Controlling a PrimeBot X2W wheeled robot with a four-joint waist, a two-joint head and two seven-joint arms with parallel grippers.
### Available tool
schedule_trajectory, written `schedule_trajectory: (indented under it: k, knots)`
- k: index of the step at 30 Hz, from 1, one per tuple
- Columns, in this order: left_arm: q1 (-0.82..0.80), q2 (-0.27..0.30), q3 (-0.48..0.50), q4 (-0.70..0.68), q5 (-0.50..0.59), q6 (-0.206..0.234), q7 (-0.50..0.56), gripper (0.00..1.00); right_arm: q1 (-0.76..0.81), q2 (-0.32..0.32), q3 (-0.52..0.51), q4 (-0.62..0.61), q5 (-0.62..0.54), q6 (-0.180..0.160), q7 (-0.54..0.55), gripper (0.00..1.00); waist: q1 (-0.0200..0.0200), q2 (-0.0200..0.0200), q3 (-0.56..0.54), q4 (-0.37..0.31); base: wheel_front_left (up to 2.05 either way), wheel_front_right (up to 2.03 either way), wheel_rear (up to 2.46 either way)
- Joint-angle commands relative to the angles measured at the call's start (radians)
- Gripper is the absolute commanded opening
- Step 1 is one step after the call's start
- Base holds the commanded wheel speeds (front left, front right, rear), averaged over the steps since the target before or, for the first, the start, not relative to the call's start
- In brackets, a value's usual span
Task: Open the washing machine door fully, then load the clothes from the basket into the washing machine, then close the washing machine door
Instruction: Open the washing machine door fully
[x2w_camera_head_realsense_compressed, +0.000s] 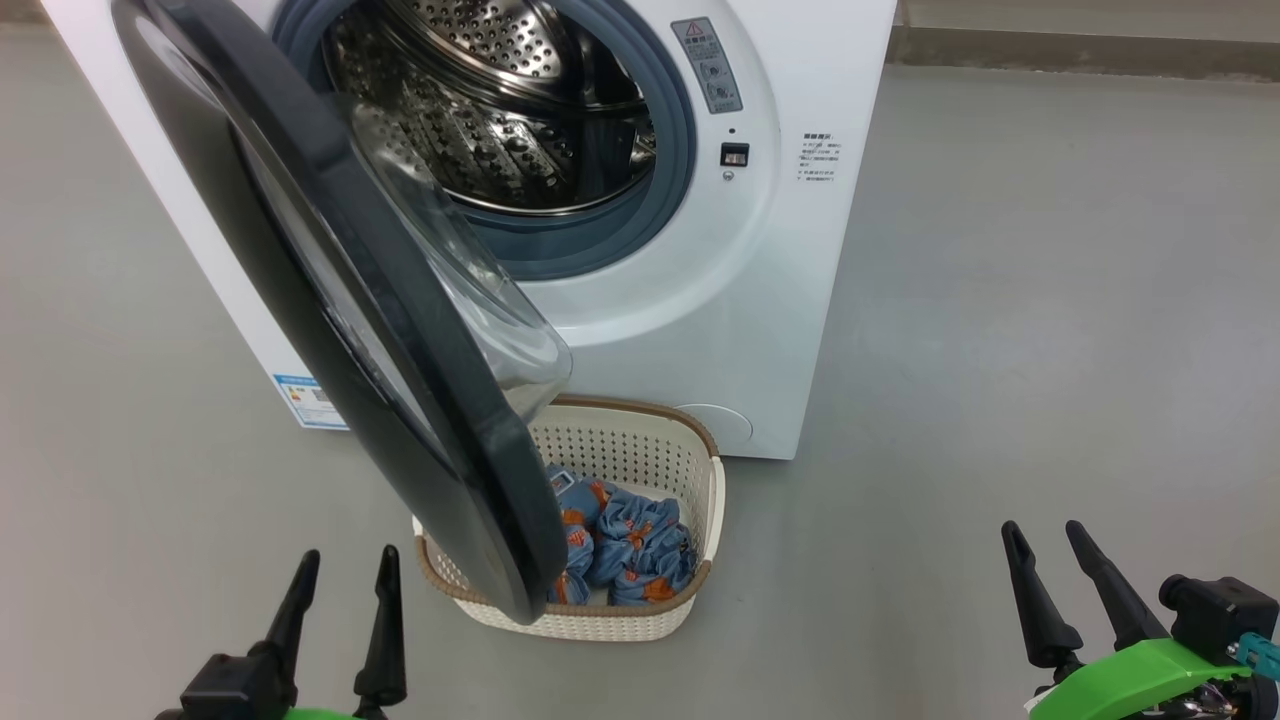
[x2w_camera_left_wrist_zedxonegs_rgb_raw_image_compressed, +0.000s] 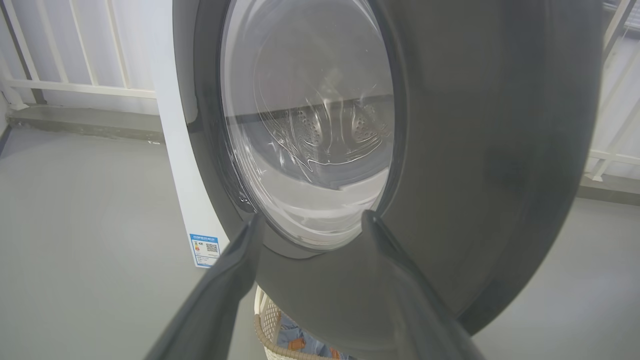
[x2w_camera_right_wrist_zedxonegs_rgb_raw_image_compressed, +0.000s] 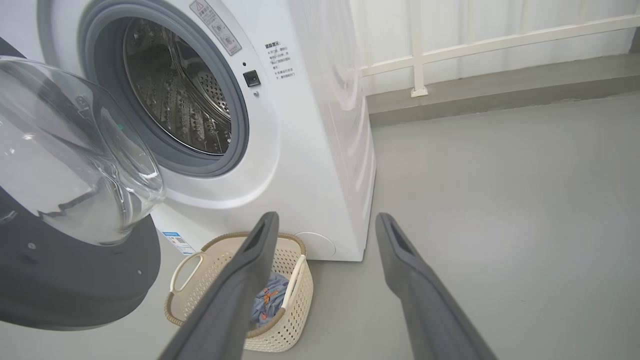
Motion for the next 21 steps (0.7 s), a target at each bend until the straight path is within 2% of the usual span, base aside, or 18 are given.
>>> schedule_trajectory:
  k: [1,2,3,4,5,9,14,16,21]
  knots:
    - [-0.016,0.011,0.035,-0.023,-0.003,-0.002,-0.006,1.00,-0.006,-0.020,0.013,-0.019,0.001,0.006,-0.012,1.00,0.0000,0.0000,0.000,0.000,0.00,0.00,0.00]
    - [-0.017,0.011,0.036,-0.024,-0.006,-0.002,-0.006,1.00,-0.006,-0.021,0.012,-0.019,-0.001,0.006,-0.012,1.00,0.0000,0.0000,0.000,0.000,0.00,0.00,0.00]
    - [-0.017,0.011,0.036,-0.026,-0.008,-0.002,-0.006,0.74,-0.005,-0.022,0.012,-0.020,-0.002,0.006,-0.012,1.00,0.0000,0.0000,-0.001,0.000,0.00,0.00,0.00]
    - [-0.018,0.011,0.037,-0.028,-0.010,-0.001,-0.006,0.35,-0.005,-0.023,0.012,-0.020,-0.003,0.006,-0.012,1.00,0.0000,0.0000,-0.001,0.001,0.00,0.00,0.00]
    - [-0.019,0.011,0.042,-0.034,-0.011,0.002,-0.006,0.00,-0.005,-0.024,0.012,-0.021,-0.004,0.006,-0.012,1.00,0.0000,0.0000,-0.001,0.001,0.00,0.00,0.00]
    - [-0.029,0.011,0.073,-0.083,-0.022,0.023,-0.006,0.00,-0.004,-0.029,0.011,-0.022,-0.015,0.006,-0.012,1.00,0.0000,0.0000,-0.001,0.004,0.00,0.00,0.00]
    - [-0.043,0.011,0.095,-0.267,-0.011,0.075,-0.006,0.00,-0.006,-0.033,0.008,-0.028,-0.028,0.006,-0.012,1.00,0.0000,0.0000,0.003,0.006,0.00,0.00,0.00]
    - [-0.040,0.011,0.079,-0.347,0.003,0.094,-0.006,0.00,-0.006,-0.032,0.004,-0.031,-0.028,0.006,-0.012,1.00,0.0000,0.0000,0.005,0.004,0.00,0.00,0.00]
    - [-0.029,0.011,-0.022,-0.504,0.033,0.109,-0.006,0.00,-0.007,-0.033,-0.001,-0.036,-0.033,0.006,-0.012,1.00,0.0000,0.0000,0.011,-0.002,0.00,0.00,0.00]
